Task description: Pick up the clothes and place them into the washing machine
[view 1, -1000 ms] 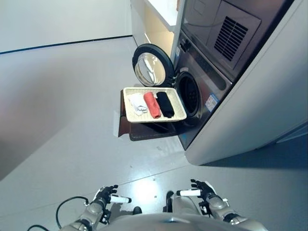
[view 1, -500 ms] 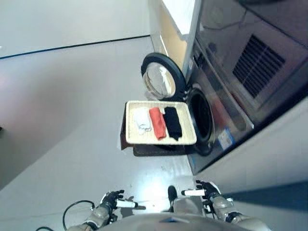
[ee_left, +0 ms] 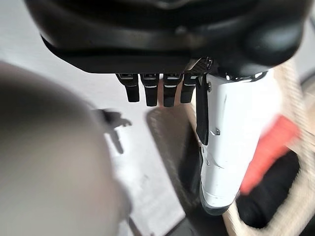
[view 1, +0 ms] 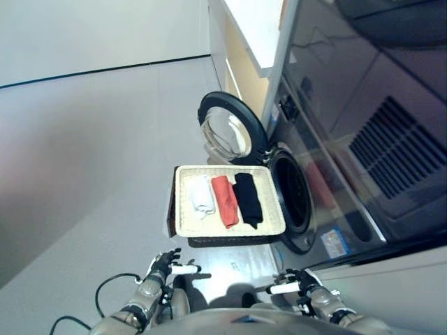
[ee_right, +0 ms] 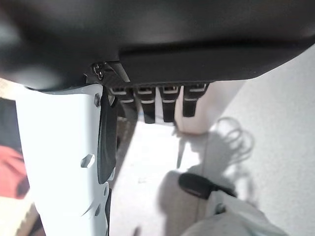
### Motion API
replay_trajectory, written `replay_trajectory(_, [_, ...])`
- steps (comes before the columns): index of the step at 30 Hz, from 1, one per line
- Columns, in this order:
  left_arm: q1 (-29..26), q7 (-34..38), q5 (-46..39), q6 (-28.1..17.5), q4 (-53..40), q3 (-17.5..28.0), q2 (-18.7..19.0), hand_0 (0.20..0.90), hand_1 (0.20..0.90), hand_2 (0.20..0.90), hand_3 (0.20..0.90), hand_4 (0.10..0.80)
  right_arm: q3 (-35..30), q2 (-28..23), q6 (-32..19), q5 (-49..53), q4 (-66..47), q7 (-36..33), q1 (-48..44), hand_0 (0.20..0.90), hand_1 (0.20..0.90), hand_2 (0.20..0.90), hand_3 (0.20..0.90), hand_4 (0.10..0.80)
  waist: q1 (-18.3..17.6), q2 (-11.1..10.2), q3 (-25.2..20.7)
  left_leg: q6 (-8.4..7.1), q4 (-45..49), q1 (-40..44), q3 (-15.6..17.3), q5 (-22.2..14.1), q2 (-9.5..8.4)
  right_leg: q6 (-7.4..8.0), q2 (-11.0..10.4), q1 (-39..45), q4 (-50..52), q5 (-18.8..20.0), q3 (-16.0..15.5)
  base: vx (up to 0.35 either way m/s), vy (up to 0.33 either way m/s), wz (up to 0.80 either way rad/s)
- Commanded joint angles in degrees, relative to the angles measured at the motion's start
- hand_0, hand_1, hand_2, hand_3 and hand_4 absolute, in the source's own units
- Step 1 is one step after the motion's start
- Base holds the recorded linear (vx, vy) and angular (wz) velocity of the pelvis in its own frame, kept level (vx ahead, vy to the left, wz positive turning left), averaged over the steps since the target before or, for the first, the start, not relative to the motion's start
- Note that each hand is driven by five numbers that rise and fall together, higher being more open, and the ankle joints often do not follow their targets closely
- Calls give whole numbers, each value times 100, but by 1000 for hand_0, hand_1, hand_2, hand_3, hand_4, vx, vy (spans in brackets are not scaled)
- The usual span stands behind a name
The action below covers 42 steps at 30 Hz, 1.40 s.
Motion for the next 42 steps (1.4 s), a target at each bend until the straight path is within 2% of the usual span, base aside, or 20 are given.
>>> replay_trajectory(1, [104,94,128,-73,196,-16,197,900,900,900,900,800,-128,-73,-214,54,-43,-136,70,900,900,900,900,800,349,-77,-198,69,-19,-601,-61,823,-34,112,487,129,0,71,265,272,104,-50])
replay_trajectory(2, [114,72,197,-53,223,-46,200,900,900,900,900,800,-173,-66,-209,95,-37,-131,82,900,900,900,900,800,339,-55,-242,73,-19,-606,197,837,-27,138,460,250,0,-4,315,396,203,-87])
replay_trajectory(5, [168,34,265,-65,234,-22,277,900,900,900,900,800,-171,2,-179,94,-9,-92,159,900,900,900,900,800,426,-44,-483,166,-18,-385,138,947,-81,184,308,518,0,-206,408,411,236,-89])
replay_trajectory(7, [101,80,270,-79,158,-42,386,900,900,900,900,800,-206,81,-178,152,-6,-88,193,900,900,900,900,800,459,-189,-623,348,196,-256,263,757,-215,395,-12,563,519,-261,430,403,271,-61])
replay_trajectory(9, [66,88,253,-84,83,-35,465,900,900,900,900,800,-256,132,-176,202,-61,-63,201,900,900,900,900,800,428,-267,-628,618,280,-77,363,472,-422,577,-143,187,1609,183,494,267,212,0])
replay_trajectory(10, [50,80,232,-75,10,-46,506,900,900,900,900,800,-268,119,-170,213,-97,-59,183,900,900,900,900,800,393,-228,-559,695,307,47,349,370,-459,640,-134,-217,2255,582,504,144,138,-9])
replay_trajectory(11, [48,80,232,-75,10,-46,504,900,900,900,900,800,-269,116,-170,213,-97,-59,181,900,900,900,900,800,402,-212,-572,691,314,26,351,372,-439,637,-116,-236,2246,601,512,78,139,-13])
replay_trajectory(12, [14,83,225,-73,-48,-75,526,900,900,900,900,800,-271,112,-159,221,-139,-71,151,900,900,900,900,800,353,-161,-491,763,342,111,334,304,-473,692,-87,-540,2804,1043,500,77,185,-11])
replay_trajectory(13, [-33,74,212,-61,-93,-104,553,900,900,900,900,800,-253,110,-157,211,-208,-87,115,900,900,900,900,800,285,-68,-381,826,320,275,304,254,-477,665,-15,-866,3310,1217,414,117,287,-6])
replay_trajectory(15, [-100,70,214,-55,-94,-155,615,900,900,900,900,800,-236,79,-173,188,-355,-151,10,900,900,900,900,800,163,104,-184,927,336,504,243,132,-461,566,159,-1375,3967,1158,168,168,263,7])
replay_trajectory(16, [-80,73,218,-59,-83,-146,630,900,900,900,900,800,-259,70,-176,199,-380,-156,11,900,900,900,900,800,141,143,-164,951,332,611,218,76,-477,542,89,-1497,3967,1065,0,262,190,8])
replay_trajectory(19, [21,-37,286,-92,34,-138,623,900,900,900,900,800,-279,-53,-155,132,-409,-172,-88,900,900,900,900,800,108,152,-206,912,132,1065,196,-177,-633,431,-160,-1874,2511,571,-1021,371,65,-4])
replay_trajectory(22, [76,-82,357,-117,81,-117,586,900,900,900,900,800,-280,-92,-148,117,-446,-189,-131,900,900,900,900,800,24,-3,-237,860,57,1355,134,-384,-762,539,-155,-1742,1223,895,-1218,234,-64,-1])
replay_trajectory(24, [82,-81,388,-123,105,-86,563,900,900,900,900,800,-286,-89,-148,111,-418,-189,-97,900,900,900,900,800,35,-67,-274,847,68,1399,111,-457,-798,539,-145,-1502,834,945,-1177,172,-92,30])
replay_trajectory(25, [112,-53,312,-150,102,4,547,900,900,900,900,800,-239,-42,-162,125,-350,-169,-51,900,900,900,900,800,69,-135,-378,823,12,1456,85,-441,-781,497,-17,-1296,584,939,-704,235,-140,2])
replay_trajectory(36, [155,-63,312,-134,75,-41,453,900,900,900,900,800,-152,4,-184,227,-346,-76,79,900,900,900,900,800,142,-258,-608,671,92,1501,-130,-525,-630,264,228,-680,247,712,-631,82,-103,12])
replay_trajectory(37, [136,-54,279,-121,70,-24,477,900,900,900,900,800,-138,21,-184,231,-341,-82,41,900,900,900,900,800,143,-295,-584,609,409,1385,-135,-590,-614,230,236,-669,285,675,-631,-32,-123,12])
replay_trajectory(38, [70,-16,193,-132,-74,-38,518,900,900,900,900,800,-96,4,-198,256,-412,-79,-16,900,900,900,900,800,168,-378,-419,474,1268,1027,-109,-593,-655,163,207,-664,387,633,-659,-69,-153,24])
replay_trajectory(39, [18,14,147,-136,-105,-57,527,900,900,900,900,800,-75,-16,-192,259,-434,-92,-63,900,900,900,900,800,214,-406,-305,441,1623,821,-191,-496,-716,126,197,-659,432,635,-675,-80,-108,31])
replay_trajectory(42, [-20,39,87,-145,-134,-113,490,900,900,900,900,800,-54,-57,-185,294,-424,-114,-136,900,900,900,900,800,288,-424,-231,507,1628,564,-450,-472,-874,113,191,-674,465,620,-654,5,-32,35])
